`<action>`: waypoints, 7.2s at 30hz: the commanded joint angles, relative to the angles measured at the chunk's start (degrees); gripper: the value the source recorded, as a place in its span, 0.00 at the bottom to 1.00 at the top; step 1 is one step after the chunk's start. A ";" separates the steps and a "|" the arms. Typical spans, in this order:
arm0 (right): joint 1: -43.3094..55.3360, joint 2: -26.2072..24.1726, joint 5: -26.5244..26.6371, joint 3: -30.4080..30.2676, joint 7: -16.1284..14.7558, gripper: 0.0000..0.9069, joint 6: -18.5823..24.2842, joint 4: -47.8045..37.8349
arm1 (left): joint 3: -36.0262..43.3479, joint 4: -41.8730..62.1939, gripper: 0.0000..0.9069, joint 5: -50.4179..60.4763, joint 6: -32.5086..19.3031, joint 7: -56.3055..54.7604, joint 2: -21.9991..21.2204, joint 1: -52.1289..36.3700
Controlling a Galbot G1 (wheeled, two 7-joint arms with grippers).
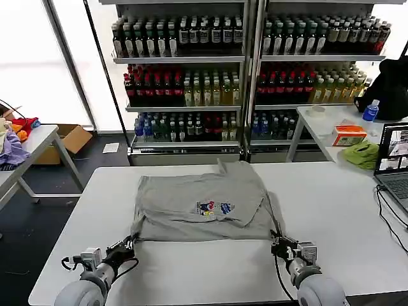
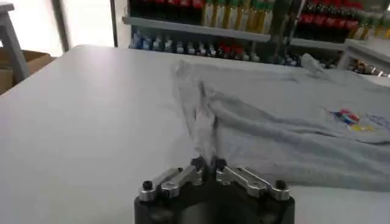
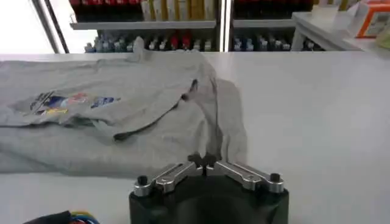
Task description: Fold and organize the clothes.
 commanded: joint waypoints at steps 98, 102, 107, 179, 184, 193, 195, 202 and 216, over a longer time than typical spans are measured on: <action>51.17 7.19 -5.41 -15.47 -27.69 1.00 3.21 -54.75 | 16.57 34.38 1.00 -1.14 -0.46 23.68 8.85 -38.12; 50.47 7.56 -5.55 -15.50 -27.53 1.00 3.22 -54.86 | 16.90 34.15 1.00 -1.15 -0.28 23.47 8.20 -37.99; 50.19 8.35 -5.25 -15.56 -27.25 1.00 2.54 -55.49 | 17.08 34.14 1.00 -1.06 0.33 23.83 8.07 -37.12; 25.66 0.10 10.88 -1.43 -21.22 0.00 -2.12 -14.05 | 5.26 12.24 0.01 -5.68 -5.24 17.19 11.26 -18.96; 19.11 -1.64 11.77 1.40 -20.86 0.00 -2.12 -8.18 | 3.06 8.28 0.01 -6.38 -5.54 16.73 12.63 -15.42; 9.48 -2.76 13.78 7.51 -20.41 0.00 -2.16 -1.00 | 0.04 3.48 0.01 -6.35 -6.49 16.31 12.84 -8.99; 7.75 -3.07 14.07 8.78 -20.37 0.00 -2.17 0.06 | -0.46 2.72 0.01 -6.27 -6.78 15.97 12.62 -7.36; -0.02 -3.56 16.07 13.64 -20.07 0.00 -2.16 4.56 | -2.95 -2.91 0.01 -5.79 -6.67 14.94 11.81 -0.05; -14.46 -0.93 15.89 17.58 -20.32 0.00 -2.14 10.36 | -6.52 -6.40 0.01 -0.89 -6.65 14.66 10.05 11.34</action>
